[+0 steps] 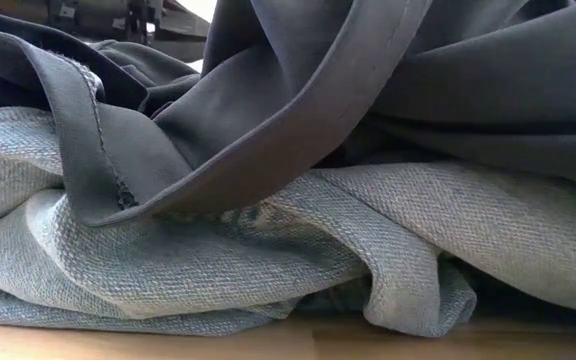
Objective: Sort clothes
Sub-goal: Put the black shorts into the right white laundry bin
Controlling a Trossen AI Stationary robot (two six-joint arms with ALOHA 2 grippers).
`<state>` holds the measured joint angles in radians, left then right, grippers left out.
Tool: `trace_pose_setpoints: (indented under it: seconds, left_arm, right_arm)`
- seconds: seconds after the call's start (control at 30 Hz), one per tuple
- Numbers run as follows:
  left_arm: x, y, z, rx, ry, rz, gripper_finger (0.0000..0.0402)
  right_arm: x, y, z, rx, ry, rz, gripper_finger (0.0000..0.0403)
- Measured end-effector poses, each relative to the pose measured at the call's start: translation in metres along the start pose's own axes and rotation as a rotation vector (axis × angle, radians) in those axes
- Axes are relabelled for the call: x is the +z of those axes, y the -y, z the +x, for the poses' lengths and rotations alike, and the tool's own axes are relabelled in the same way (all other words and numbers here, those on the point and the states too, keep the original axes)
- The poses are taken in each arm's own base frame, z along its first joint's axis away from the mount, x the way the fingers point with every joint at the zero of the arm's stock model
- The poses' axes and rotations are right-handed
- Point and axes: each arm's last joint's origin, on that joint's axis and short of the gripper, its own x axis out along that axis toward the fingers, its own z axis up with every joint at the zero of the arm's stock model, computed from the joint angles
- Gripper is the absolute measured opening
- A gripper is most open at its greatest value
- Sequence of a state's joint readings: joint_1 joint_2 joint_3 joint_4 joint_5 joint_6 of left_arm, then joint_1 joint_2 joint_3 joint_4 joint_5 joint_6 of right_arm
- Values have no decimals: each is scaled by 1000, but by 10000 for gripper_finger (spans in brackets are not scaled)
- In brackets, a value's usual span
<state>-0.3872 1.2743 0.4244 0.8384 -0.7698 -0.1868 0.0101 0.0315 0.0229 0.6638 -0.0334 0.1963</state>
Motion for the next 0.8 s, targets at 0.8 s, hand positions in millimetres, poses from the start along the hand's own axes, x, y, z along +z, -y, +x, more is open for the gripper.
trace_pose_setpoints:
  seconds: [0.8]
  left_arm:
    - [0,1,-1,-1,2,-20,107]
  right_arm:
    - [-56,-38,99,195,-596,-47,1]
